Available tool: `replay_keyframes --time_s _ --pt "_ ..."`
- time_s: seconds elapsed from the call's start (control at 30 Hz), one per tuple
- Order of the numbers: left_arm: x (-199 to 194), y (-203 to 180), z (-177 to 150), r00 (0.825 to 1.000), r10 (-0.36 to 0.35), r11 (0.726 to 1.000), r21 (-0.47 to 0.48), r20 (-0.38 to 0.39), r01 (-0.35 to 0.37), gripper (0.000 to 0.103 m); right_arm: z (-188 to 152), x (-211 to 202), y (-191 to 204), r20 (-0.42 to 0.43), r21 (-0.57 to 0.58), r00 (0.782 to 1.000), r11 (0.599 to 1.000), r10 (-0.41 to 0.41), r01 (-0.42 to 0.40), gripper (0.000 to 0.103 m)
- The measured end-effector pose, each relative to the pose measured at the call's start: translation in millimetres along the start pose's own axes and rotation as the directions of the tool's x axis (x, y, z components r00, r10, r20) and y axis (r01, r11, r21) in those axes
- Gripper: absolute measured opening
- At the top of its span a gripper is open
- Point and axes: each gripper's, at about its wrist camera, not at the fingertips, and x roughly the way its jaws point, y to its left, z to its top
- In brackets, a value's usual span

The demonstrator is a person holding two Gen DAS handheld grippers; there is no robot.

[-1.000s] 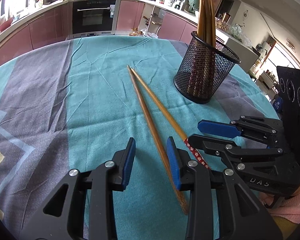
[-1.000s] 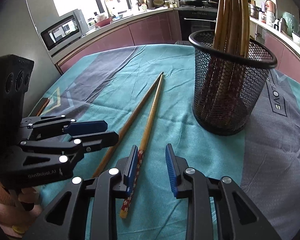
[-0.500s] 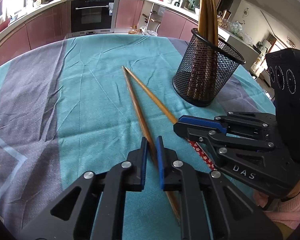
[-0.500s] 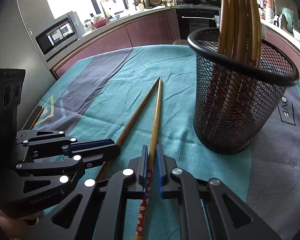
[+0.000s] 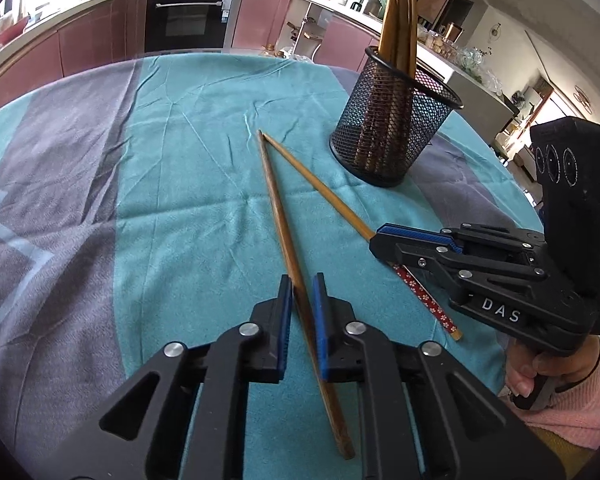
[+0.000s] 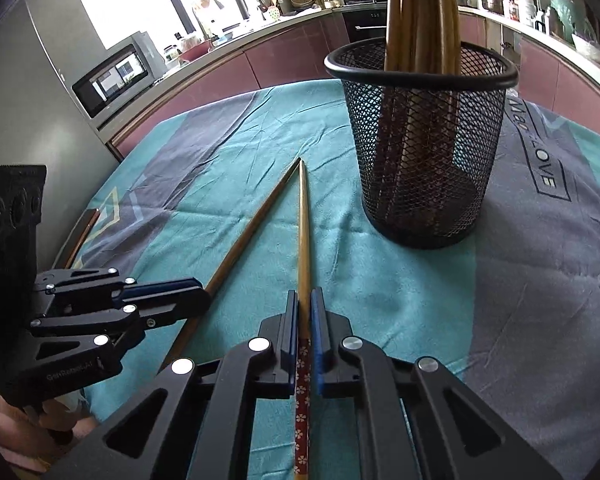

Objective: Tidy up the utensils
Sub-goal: 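Close the left tool on one chopstick while the right tool grasps the other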

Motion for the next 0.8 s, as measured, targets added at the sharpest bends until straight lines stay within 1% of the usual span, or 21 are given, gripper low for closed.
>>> replay_keyframes --time_s 0.07,0.17,0.2,0.37,0.8 --pt "0 -1 3 1.0 0.015 1.0 0.009 0.007 -0.015 0.017 3 2 2 0.004 -0.015 1.0 1.0 -0.018 0.018 0.008" --pt "4 0 11 0.999 0.034 0.999 0.02 0.01 -0.035 0.019 10 7 7 0.012 -0.051 0.999 0.998 -0.046 0.046 0.016" --pt "6 1 14 0.999 0.032 0.999 0.022 0.007 -0.032 0.019 12 10 8 0.013 -0.06 0.998 0.996 -0.058 0.059 0.017" --pt "14 3 20 0.999 0.053 0.998 0.033 0.005 -0.053 0.019 19 16 10 0.016 -0.083 0.997 0.994 -0.074 0.075 0.017" --pt "24 -3 28 0.996 0.087 0.994 0.062 0.014 -0.088 0.019 23 22 10 0.032 -0.111 0.994 0.988 -0.102 0.105 0.017"
